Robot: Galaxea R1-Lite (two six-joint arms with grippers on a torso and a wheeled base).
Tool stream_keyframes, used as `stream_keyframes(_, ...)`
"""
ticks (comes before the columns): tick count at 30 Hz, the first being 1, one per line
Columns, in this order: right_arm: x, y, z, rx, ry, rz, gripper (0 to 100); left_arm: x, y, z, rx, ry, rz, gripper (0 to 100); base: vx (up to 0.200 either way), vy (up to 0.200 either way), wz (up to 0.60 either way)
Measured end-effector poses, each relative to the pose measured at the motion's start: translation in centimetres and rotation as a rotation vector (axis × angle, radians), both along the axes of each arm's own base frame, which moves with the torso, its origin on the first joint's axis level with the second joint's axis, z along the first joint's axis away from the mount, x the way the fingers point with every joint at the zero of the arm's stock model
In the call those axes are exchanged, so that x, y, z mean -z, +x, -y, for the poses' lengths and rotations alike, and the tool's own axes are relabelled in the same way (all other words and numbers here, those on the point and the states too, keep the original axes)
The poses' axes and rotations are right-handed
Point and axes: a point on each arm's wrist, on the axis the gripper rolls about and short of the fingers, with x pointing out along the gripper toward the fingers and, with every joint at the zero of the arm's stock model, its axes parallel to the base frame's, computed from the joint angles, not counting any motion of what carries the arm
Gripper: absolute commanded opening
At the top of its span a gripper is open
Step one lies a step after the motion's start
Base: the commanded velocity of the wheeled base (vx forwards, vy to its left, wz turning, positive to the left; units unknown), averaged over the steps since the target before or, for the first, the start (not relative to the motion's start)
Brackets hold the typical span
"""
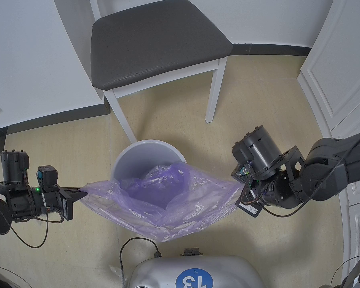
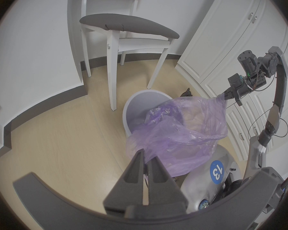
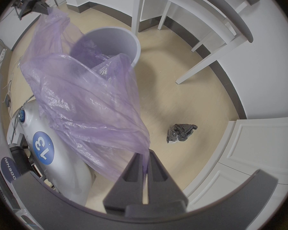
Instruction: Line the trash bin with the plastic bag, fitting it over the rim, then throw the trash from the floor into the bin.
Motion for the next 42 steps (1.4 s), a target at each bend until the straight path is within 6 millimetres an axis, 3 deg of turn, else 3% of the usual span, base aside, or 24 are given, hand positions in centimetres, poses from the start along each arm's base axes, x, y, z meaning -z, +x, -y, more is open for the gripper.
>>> stream_keyframes(12, 1.2, 0.5, -0.6, 0.001, -0.007, -0.015, 0, 0.7, 0.5, 0.1, 0.016, -0.006, -0.028, 0, 0.0, 0.0, 0.0)
stream_keyframes(22, 3.4, 2.9, -2.8, 0.004, 0.041, 0.035, 0, 1.9, 1.8, 0.2, 0.02, -0.007, -0.077, 0, 0.0, 0.0, 0.0)
stream_keyframes(32, 5.1, 5.7, -4.2, 0.057, 0.07, 0.11, 0, 3.3, 4.4, 0.1, -0.002, -0.021, -0.048, 0, 0.0, 0.0, 0.0)
stream_keyframes(42, 4.9, 8.0, -3.3, 0.126, 0.086, 0.164, 0, 4.0, 5.9, 0.6, -0.118, -0.108, -0.072, 0, 0.0, 0.0, 0.0)
